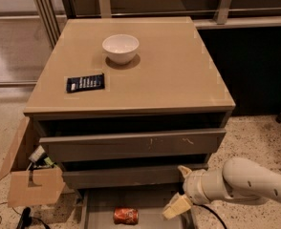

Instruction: Pick coke can from bottom drawer and place on counter

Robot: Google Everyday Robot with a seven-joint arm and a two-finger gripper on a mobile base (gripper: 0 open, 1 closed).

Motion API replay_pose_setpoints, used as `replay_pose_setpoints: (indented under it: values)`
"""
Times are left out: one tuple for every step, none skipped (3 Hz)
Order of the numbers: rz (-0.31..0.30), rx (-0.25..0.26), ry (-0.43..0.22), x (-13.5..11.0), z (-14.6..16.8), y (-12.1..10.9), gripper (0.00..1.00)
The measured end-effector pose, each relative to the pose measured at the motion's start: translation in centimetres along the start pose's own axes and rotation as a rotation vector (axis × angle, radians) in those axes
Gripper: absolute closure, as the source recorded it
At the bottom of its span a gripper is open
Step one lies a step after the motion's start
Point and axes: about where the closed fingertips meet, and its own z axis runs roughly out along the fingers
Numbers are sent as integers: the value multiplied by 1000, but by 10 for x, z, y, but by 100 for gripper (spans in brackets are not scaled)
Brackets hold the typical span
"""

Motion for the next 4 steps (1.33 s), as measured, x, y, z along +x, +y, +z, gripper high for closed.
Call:
replay_pose_setpoints:
  values:
    - [-26,-37,-60,1,45,3,0]
    - [-73,-69,-164,26,131,7,0]
    - [-73,-70,-164,26,131,7,0]
    - [-71,-88,-177,23,144,4,0]
